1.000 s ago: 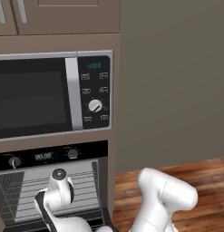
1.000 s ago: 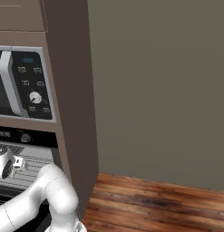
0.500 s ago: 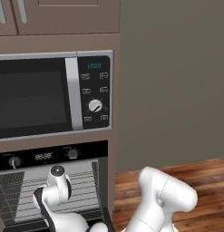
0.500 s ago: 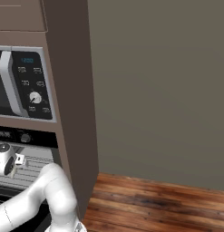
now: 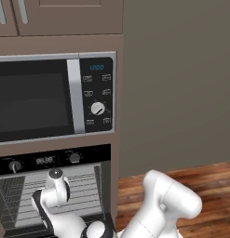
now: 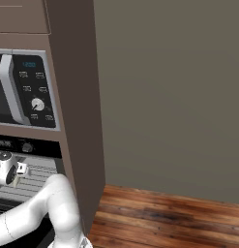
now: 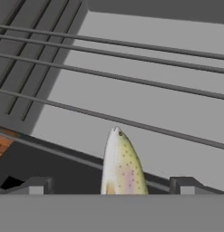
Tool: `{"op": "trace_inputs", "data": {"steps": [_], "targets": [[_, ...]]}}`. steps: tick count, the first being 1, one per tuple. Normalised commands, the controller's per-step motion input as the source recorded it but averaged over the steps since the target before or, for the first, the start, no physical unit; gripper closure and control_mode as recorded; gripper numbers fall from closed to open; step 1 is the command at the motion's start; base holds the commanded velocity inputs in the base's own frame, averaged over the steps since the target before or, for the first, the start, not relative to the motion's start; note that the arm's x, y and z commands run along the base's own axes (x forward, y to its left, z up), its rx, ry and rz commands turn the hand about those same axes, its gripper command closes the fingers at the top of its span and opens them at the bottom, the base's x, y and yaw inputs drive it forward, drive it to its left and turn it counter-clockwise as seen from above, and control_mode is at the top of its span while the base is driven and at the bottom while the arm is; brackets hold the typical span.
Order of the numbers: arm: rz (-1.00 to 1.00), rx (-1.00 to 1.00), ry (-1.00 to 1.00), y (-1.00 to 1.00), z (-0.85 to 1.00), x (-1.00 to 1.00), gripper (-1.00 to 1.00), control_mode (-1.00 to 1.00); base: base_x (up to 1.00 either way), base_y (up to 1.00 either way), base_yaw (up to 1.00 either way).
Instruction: Take the fish from the oven and place it on the plate on the counter.
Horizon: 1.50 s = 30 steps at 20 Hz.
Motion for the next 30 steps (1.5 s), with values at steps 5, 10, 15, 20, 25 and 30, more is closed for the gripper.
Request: {"op": "trace_inputs", "data": {"steps": [5, 10, 15, 20, 25, 30], "targets": [[0.0, 0.0, 0.0, 0.05, -0.51, 0.0, -1.0, -1.0, 0.0, 0.0, 0.0], [0.0, 0.0, 0.0, 0.04, -0.49, -0.09, -1.0, -1.0, 0.0, 0.0, 0.0], [0.0, 0.0, 0.0, 0.05, -0.4, -0.04, 1.0, -1.0, 0.0, 0.0, 0.0], [0.0, 0.0, 0.01, 0.05, -0.4, -0.06, 1.0, -1.0, 0.0, 0.0, 0.0], [0.0, 0.01, 0.04, 0.03, -0.4, -0.16, 1.0, -1.0, 0.0, 0.0, 0.0], [0.0, 0.0, 0.02, 0.0, -0.08, -0.37, 1.0, -1.0, 0.0, 0.0, 0.0]]}}
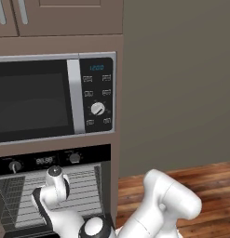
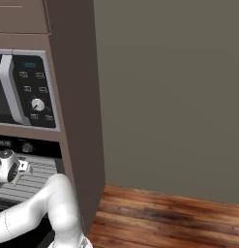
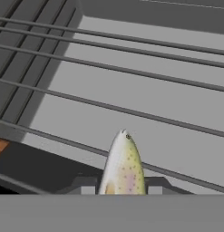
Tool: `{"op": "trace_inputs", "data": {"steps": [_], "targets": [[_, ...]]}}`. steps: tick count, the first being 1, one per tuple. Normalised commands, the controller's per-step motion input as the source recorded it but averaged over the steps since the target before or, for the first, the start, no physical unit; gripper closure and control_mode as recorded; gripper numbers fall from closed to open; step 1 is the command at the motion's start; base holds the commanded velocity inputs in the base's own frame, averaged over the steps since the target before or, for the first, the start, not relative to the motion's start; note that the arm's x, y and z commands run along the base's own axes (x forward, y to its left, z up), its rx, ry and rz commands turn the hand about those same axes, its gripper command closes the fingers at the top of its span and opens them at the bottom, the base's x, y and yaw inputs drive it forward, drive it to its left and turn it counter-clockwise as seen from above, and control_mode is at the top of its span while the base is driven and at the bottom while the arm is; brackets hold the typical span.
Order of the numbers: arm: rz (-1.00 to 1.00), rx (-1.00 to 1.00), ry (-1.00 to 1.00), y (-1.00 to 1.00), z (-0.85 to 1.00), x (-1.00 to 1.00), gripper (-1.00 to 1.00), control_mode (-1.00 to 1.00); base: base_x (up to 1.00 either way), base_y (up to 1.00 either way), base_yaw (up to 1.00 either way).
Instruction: Take the fish from the oven and place it on the plate on the counter.
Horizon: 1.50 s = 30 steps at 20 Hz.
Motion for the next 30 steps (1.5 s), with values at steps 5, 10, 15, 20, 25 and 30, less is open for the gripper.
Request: {"op": "trace_inputs", "data": {"steps": [5, 10, 15, 20, 25, 30], "targets": [[0.0, 0.0, 0.0, 0.0, 0.0, -0.44, 1.0, -1.0, 0.0, 0.0, 0.0], [0.0, 0.0, 0.0, 0.0, 0.15, -0.3, 1.0, -1.0, 0.0, 0.0, 0.0], [0.0, 0.0, 0.0, 0.0, 0.54, -0.23, 1.0, -1.0, 0.0, 0.0, 0.0], [0.0, 0.0, 0.0, -0.03, 0.89, -0.45, 1.0, -1.0, 0.0, 0.0, 0.0], [0.0, 0.0, 0.0, -0.25, 0.99, -0.52, 1.0, -1.0, 0.0, 0.0, 0.0], [0.0, 0.01, 0.0, -0.34, 0.99, -0.58, 1.0, -1.0, 0.0, 0.0, 0.0]]}}
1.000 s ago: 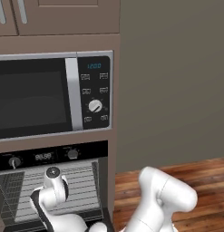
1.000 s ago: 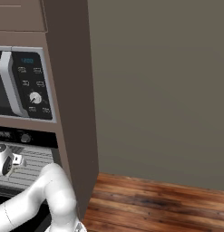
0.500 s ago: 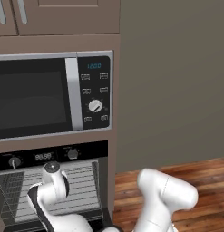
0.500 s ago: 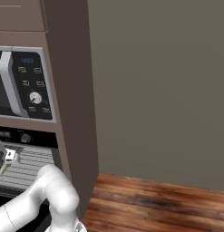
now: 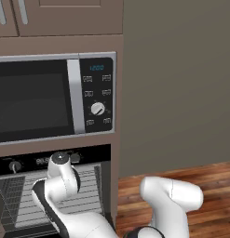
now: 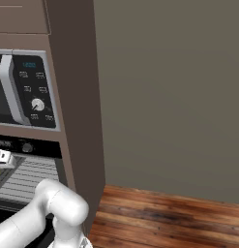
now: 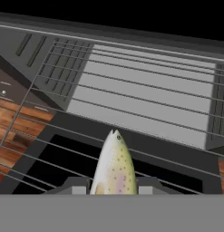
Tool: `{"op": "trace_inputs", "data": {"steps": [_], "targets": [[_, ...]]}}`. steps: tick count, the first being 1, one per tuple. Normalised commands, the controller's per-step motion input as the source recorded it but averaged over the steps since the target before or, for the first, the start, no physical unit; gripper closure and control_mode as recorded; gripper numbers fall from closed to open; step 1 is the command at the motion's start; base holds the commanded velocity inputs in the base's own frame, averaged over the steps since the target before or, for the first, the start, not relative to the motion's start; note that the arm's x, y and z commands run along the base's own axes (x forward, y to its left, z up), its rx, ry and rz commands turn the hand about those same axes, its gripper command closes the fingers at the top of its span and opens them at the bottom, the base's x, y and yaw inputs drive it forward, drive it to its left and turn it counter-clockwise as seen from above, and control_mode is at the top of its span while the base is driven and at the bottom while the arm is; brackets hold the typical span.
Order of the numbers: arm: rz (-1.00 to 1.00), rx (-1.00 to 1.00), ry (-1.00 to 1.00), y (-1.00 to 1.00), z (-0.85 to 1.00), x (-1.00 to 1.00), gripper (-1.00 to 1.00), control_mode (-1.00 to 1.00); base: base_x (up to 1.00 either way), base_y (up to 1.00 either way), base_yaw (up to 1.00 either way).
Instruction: Take the fish from the oven and place it on the plate on the counter.
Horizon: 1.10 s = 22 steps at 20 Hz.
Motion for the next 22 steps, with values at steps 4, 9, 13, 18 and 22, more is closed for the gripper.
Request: {"op": "trace_inputs", "data": {"steps": [4, 9, 13, 18, 22], "targets": [[0.0, 0.02, 0.0, -0.5, 0.95, -0.57, 1.0, -1.0, 0.0, 0.0, 0.0], [0.0, 0.04, -0.01, -0.78, 0.92, -0.47, 1.0, -1.0, 0.0, 0.0, 0.0], [0.0, 0.02, -0.01, -0.84, 0.74, -0.35, 1.0, -1.0, 0.0, 0.0, 0.0], [0.0, 0.02, 0.0, -0.94, 0.47, -0.29, 1.0, -1.0, 0.0, 0.0, 0.0], [0.0, 0.0, 0.0, -1.0, 0.31, -0.07, 1.0, -1.0, 0.0, 0.0, 0.0]]}}
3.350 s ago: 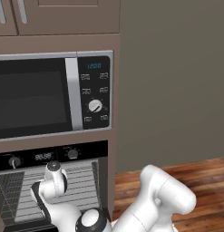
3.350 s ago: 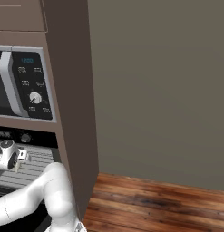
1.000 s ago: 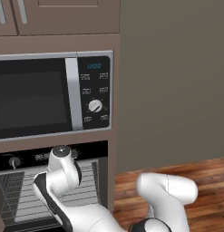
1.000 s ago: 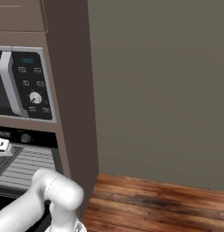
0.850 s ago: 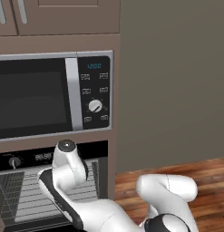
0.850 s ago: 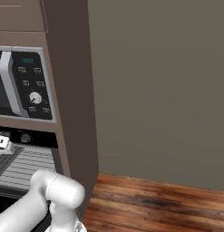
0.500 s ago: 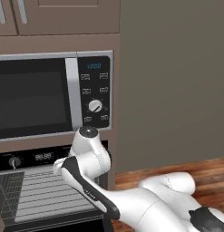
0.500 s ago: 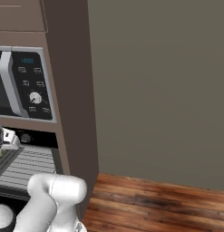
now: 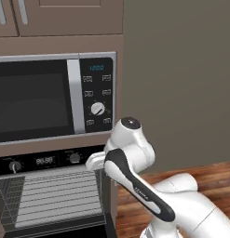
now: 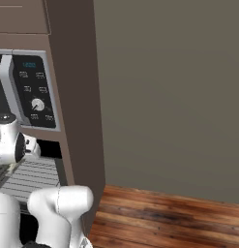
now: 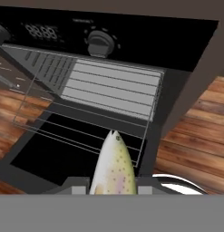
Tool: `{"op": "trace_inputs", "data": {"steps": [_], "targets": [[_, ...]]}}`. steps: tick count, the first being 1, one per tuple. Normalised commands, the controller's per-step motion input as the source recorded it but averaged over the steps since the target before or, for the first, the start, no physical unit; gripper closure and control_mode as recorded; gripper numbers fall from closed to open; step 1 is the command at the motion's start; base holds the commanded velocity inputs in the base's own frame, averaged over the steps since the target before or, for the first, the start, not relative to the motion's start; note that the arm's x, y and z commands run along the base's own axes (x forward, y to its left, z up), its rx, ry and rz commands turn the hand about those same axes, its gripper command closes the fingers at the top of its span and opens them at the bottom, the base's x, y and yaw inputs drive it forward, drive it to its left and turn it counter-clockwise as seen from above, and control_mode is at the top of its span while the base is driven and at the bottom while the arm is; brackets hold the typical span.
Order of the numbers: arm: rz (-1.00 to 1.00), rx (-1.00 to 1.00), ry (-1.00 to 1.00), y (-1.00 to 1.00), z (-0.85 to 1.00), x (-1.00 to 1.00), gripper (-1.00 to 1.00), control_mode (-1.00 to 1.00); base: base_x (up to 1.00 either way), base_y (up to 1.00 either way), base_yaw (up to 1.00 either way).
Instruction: Take the fish from the oven and place it on the plate on the counter.
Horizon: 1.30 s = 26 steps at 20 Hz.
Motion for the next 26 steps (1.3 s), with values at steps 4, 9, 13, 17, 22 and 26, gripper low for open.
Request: {"op": "trace_inputs", "data": {"steps": [4, 9, 13, 17, 22, 26], "targets": [[0.0, 0.0, 0.0, -1.0, 0.24, 0.0, 1.0, -1.0, 0.0, 0.0, 0.0], [0.0, 0.0, 0.0, -1.0, 0.22, 0.0, 1.0, -1.0, 0.0, 0.0, 0.0], [0.0, -0.01, 0.0, -1.0, 0.28, 0.0, 1.0, -1.0, 0.0, 0.0, 0.0], [0.0, -0.05, 0.0, -0.88, 0.33, 0.0, 1.0, -1.0, 0.0, 0.0, 0.0], [0.0, -0.14, 0.01, -0.44, 0.38, 0.0, 1.0, -1.0, 0.0, 0.0, 0.0], [0.0, -0.22, 0.02, 0.0, 0.09, 0.0, 1.0, -1.0, 0.0, 0.0, 0.0]]}}
